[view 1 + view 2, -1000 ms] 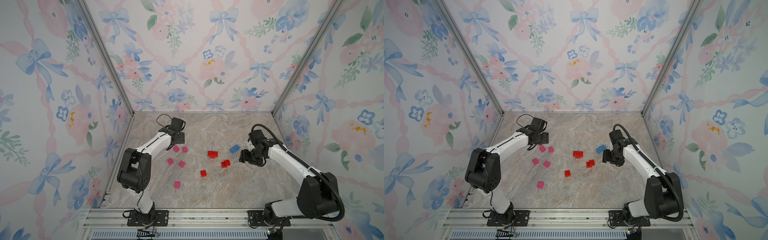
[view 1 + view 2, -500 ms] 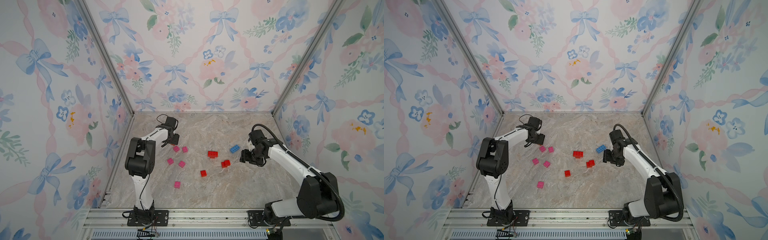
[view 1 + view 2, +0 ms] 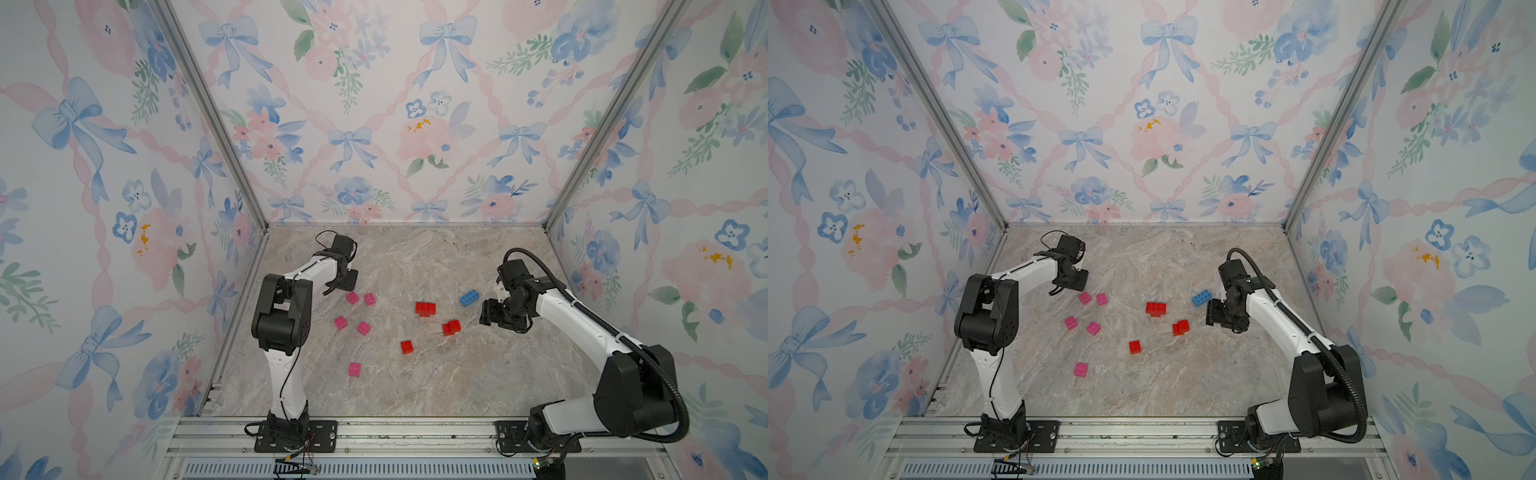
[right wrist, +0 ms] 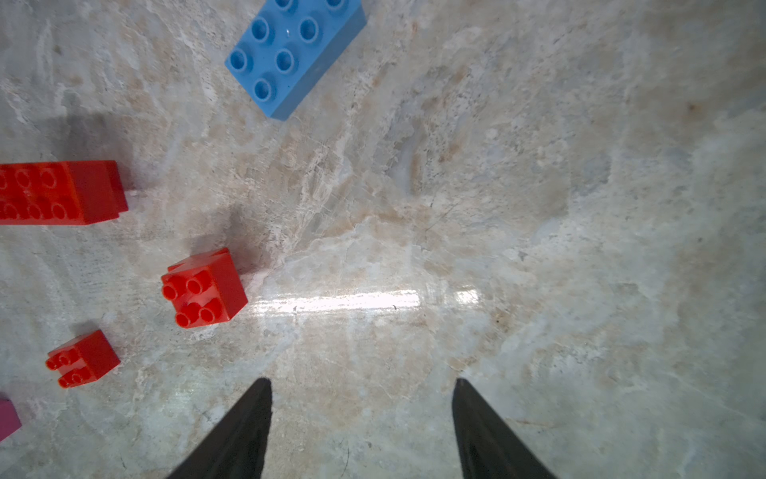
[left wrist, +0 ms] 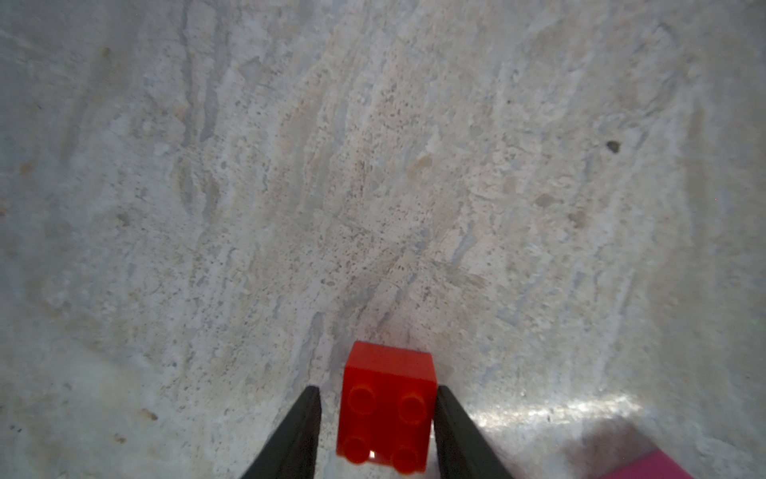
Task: Assemble the letter v with lego
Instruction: Pick up the lego brick from the center of the board.
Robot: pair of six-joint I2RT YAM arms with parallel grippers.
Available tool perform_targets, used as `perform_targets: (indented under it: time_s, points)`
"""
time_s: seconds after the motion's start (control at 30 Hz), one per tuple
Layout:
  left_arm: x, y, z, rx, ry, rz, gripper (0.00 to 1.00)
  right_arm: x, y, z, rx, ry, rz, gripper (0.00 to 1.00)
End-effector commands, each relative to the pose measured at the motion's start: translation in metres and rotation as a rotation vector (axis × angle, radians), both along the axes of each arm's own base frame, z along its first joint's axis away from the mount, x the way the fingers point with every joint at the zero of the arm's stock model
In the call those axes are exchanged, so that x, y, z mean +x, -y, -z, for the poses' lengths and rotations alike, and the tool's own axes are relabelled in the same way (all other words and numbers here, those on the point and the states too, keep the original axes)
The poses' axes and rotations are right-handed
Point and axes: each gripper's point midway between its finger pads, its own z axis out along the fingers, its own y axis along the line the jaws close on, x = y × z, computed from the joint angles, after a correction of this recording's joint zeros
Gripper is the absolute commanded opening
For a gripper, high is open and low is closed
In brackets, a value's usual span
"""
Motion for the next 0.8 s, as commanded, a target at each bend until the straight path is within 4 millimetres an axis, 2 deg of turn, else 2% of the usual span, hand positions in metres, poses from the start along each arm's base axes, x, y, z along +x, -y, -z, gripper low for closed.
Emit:
perform_targets:
  time_s: [0.0,0.3,0.4,0.47,0.53,0.6,0.67,0.77]
  points:
    - [-0.003,-0.003,0.009,0.013,-0.031,-0.013,0.42,-0.006,0.006,-0.001,-0.024,-0.018,0.003,0.69]
    - [-0.004,0.0,0.01,-0.009,-0.039,-0.024,0.39,-0.004,0.009,-0.002,-0.025,-0.016,0.005,0.69]
    - [-0.003,0.001,0.004,-0.025,-0.027,-0.05,0.35,-0.003,0.011,-0.005,-0.025,-0.009,0.007,0.69]
    - [-0.001,-0.001,-0.007,-0.023,-0.005,-0.086,0.35,-0.003,0.012,-0.006,-0.025,-0.006,0.01,0.69]
    - [0.001,-0.007,-0.027,-0.001,0.038,-0.173,0.34,-0.002,0.015,-0.007,-0.024,-0.003,0.018,0.69]
    - [0.0,-0.004,-0.049,-0.022,0.076,-0.232,0.31,-0.002,0.017,-0.008,-0.024,0.002,0.024,0.69]
    - [-0.008,0.007,-0.069,-0.064,0.105,-0.266,0.26,-0.002,0.019,-0.008,-0.023,0.003,0.028,0.68]
    - [-0.037,0.039,-0.089,-0.136,0.12,-0.269,0.21,-0.002,0.022,-0.006,-0.017,0.002,0.04,0.69]
